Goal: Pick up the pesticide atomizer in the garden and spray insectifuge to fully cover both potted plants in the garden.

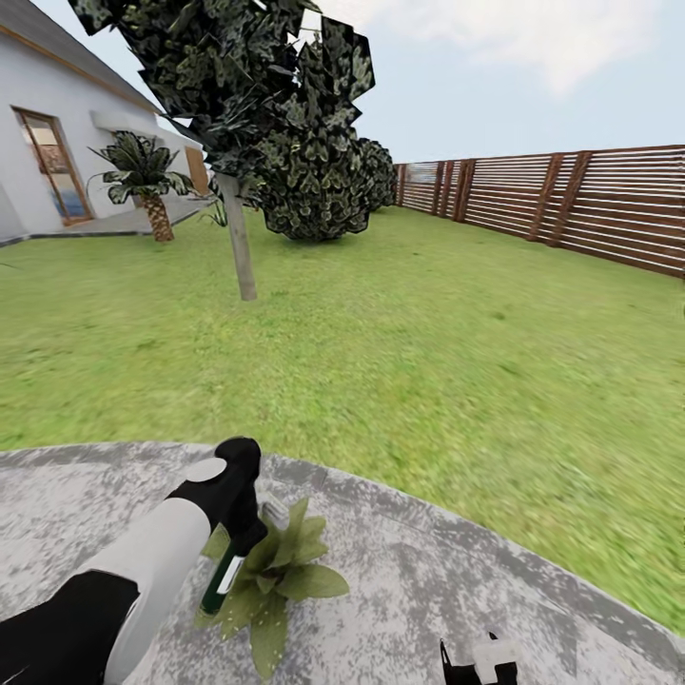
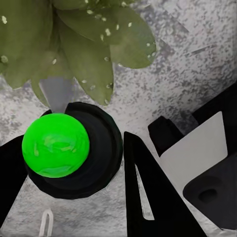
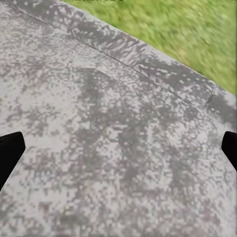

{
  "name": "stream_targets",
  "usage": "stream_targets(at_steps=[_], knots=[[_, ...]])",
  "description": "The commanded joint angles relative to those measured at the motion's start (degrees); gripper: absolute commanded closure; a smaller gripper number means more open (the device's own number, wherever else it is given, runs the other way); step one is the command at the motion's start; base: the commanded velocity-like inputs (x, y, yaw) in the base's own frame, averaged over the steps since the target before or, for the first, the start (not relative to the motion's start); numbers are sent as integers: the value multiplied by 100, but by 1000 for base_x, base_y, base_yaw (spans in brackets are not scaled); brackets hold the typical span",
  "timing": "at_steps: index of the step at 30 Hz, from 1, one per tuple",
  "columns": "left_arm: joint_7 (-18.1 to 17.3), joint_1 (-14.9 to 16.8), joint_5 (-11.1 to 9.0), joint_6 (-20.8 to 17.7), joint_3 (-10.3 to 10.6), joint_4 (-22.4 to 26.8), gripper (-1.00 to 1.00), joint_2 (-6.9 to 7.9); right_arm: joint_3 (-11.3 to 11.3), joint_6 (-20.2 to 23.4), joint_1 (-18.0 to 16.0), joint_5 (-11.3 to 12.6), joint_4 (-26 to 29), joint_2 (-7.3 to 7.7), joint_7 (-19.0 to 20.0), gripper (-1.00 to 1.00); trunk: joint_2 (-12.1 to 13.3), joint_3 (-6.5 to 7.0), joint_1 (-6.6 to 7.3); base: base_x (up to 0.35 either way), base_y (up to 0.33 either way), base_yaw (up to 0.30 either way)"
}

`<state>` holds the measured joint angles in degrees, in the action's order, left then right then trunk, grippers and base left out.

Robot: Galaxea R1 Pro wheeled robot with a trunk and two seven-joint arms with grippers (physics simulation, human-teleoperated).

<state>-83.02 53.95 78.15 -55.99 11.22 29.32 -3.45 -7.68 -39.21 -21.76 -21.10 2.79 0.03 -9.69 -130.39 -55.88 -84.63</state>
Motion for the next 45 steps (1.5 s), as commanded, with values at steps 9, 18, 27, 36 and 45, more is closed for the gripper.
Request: stream_targets(at_steps=[9, 18, 27, 36, 45], knots=[[-60, -4, 51, -61, 19, 12, 100, -2, -40, -16, -4, -61, -6, -3, -24, -100, -2, -5, -1, 126, 0, -7], [-51, -8, 51, -61, 17, -23, 100, -25, -40, -16, -4, -61, -6, -3, -24, -100, -2, -5, -1, 1, -53, 0], [-39, 17, 51, -61, 2, 26, 100, 12, -40, -16, -4, -61, -6, -5, -24, -100, -2, -5, -1, -181, -79, 0], [-29, 25, 51, -61, -2, 30, 100, 21, -40, -16, -4, -61, -6, -11, -24, -100, -2, -5, -1, -65, -1, 0], [-6, -39, 51, -53, 2, -19, 100, 237, -36, -16, -4, -70, -6, -12, -24, -100, -2, -5, -1, -193, 0, 0]])
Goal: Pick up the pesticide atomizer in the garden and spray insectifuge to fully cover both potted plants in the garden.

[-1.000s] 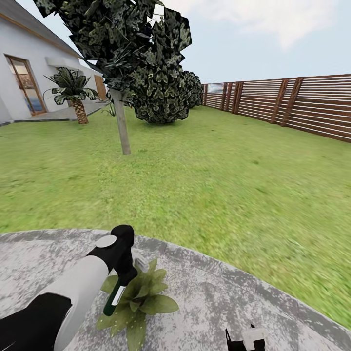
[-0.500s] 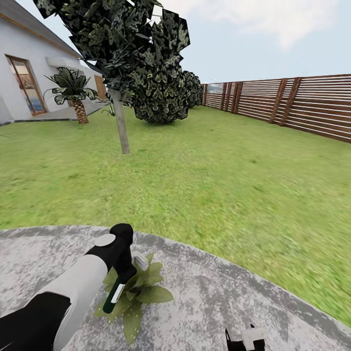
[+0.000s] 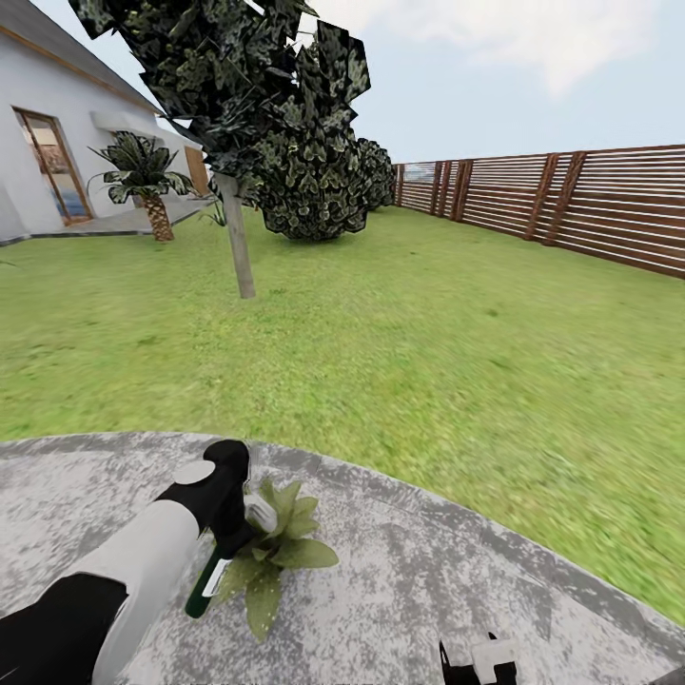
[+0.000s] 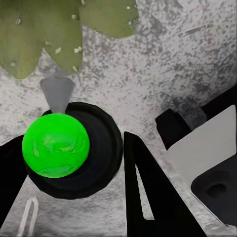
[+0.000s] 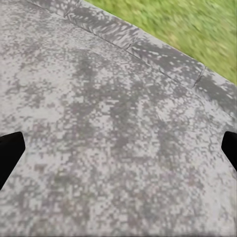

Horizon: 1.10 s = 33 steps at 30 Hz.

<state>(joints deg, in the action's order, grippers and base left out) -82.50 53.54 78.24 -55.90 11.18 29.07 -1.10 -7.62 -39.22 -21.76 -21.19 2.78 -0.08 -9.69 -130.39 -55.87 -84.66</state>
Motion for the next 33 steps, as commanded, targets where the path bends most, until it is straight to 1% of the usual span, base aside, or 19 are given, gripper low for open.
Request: stream_targets(at_steps=[1, 4, 6, 12, 18, 19, 21, 22, 29, 33], knots=[[-57, 0, 42, -61, 7, -4, 100, 46, -41, -15, -3, -60, -5, -1, -24, -100, -2, -5, 1, -10, 0, 0], [-56, -11, 42, -61, 7, -18, 100, 101, -40, -15, -3, -60, -5, -1, -24, -100, -2, -5, 1, -4, 0, 0], [-56, -25, 42, -64, 12, -25, 100, 111, -40, -15, -3, -60, -5, -1, -24, -100, -2, -5, 1, -1, 0, 0], [-56, -36, 42, -70, -9, -25, 100, 47, -38, -15, -3, -67, -7, -2, -19, -100, -2, -5, 1, 11, -8, 0], [-56, -38, 38, -70, -14, -31, 100, 68, -38, -15, -3, -69, -9, -6, -15, -100, -2, -5, 1, 49, -119, 0], [-56, -55, 38, -70, -14, -32, 100, 69, -38, -15, -3, -69, -11, -7, -17, -100, -2, -5, 1, 7, -24, 0], [-47, -215, 42, -70, -11, -26, 100, 54, -38, -15, -3, -69, -11, -4, -17, -100, -2, -5, 1, 2, -7, 0], [-44, -245, 42, -70, -11, -26, 100, 54, -38, -15, -3, -69, -10, -4, -17, -100, -2, -5, 1, 1, -3, 0], [-39, -345, 42, -65, -10, -25, 100, 56, -38, -15, -3, -69, -8, -8, -15, -100, -2, -5, 1, 0, -8, 0], [-38, -360, 37, -69, -10, -24, 100, 48, -38, -15, -3, -69, -10, -9, -15, -100, -2, -5, 1, 0, -189, 0]])
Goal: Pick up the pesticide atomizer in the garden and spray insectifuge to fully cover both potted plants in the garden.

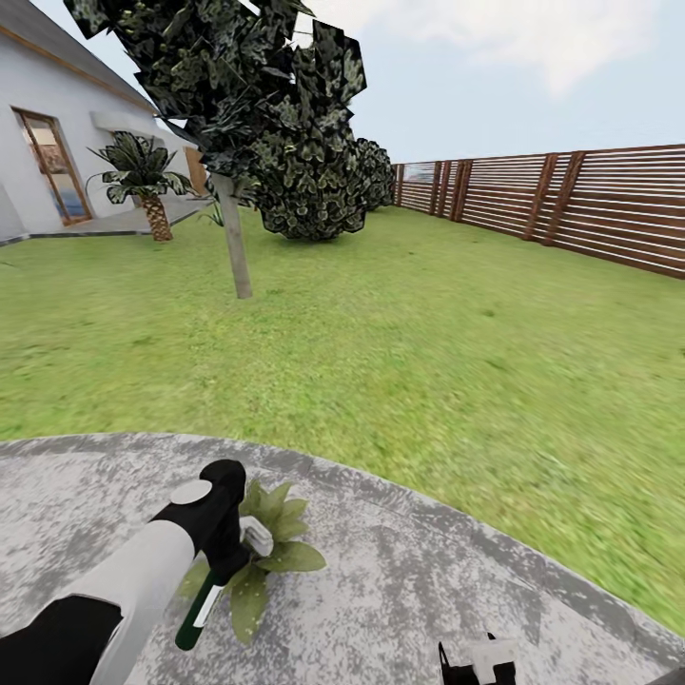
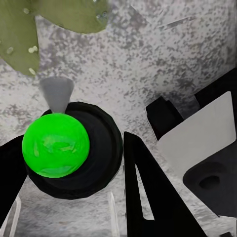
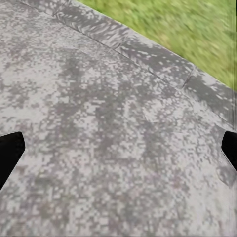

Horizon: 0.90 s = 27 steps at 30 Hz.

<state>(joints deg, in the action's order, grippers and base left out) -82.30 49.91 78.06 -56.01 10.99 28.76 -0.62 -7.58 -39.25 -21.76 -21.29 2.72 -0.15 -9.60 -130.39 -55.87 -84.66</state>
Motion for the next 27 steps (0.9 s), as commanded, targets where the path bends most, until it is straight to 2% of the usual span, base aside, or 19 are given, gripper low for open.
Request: stream_targets(at_steps=[1, 6, 13, 21, 27], knots=[[-58, 2, 53, -59, 8, 6, 100, 0, -42, -13, -3, -60, -4, 1, -24, -100, -2, -5, 1, 0, -245, 0], [-47, 1, 56, -59, 14, 41, 100, 8, -42, -13, -3, -65, -5, 4, -13, -100, -2, -5, 1, -58, -184, 0], [-41, 1, 52, -65, 34, 89, 100, 9, -50, -13, -3, -69, 0, 8, -13, -100, -2, -5, 1, -222, -10, 0], [-41, 1, 53, -85, 28, 93, 100, 46, -50, -13, -3, -69, 0, 14, -15, -100, -2, -5, 1, -29, 0, 0], [286, 36, 47, -124, -28, 103, 100, 10, -42, -13, -3, -69, 0, 7, -15, -100, -2, -5, 1, 0, 0, 0]])
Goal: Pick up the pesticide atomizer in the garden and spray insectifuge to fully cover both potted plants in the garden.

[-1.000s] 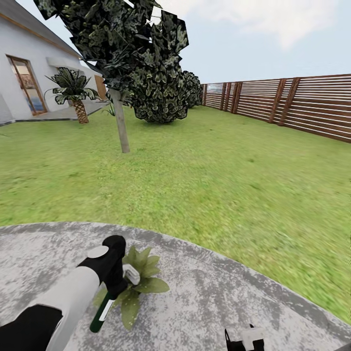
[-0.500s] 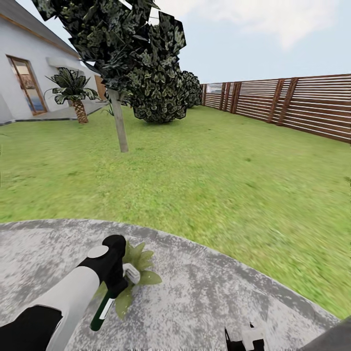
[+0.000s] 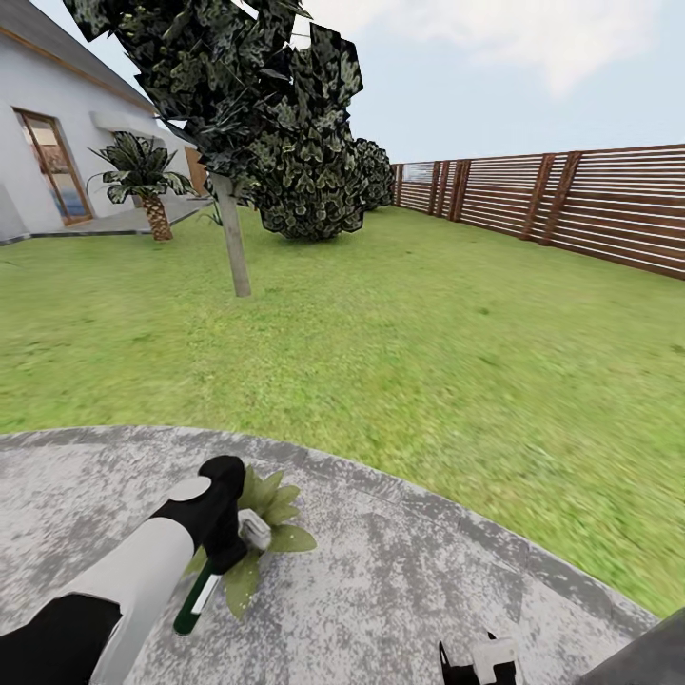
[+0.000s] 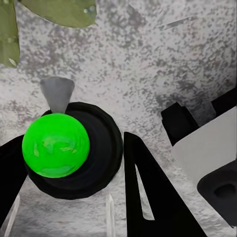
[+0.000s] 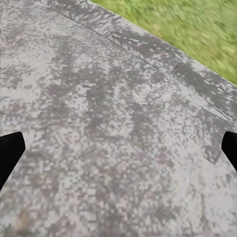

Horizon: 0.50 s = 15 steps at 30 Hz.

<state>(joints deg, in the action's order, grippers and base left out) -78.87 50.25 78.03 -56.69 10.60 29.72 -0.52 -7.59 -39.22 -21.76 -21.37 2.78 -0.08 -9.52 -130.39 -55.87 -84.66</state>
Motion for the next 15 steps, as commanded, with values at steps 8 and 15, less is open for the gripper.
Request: stream_targets(at_steps=[8, 15], knots=[[-15, 155, -5, -70, 9, 24, 100, -48, -41, -15, -3, -60, -5, -1, -19, -100, -2, -5, 1, 2, 0, 0], [-21, 343, -19, -79, -5, 179, 100, -162, -41, -15, -4, -60, -5, -1, -16, -100, -2, -5, 1, 123, 0, 0]])
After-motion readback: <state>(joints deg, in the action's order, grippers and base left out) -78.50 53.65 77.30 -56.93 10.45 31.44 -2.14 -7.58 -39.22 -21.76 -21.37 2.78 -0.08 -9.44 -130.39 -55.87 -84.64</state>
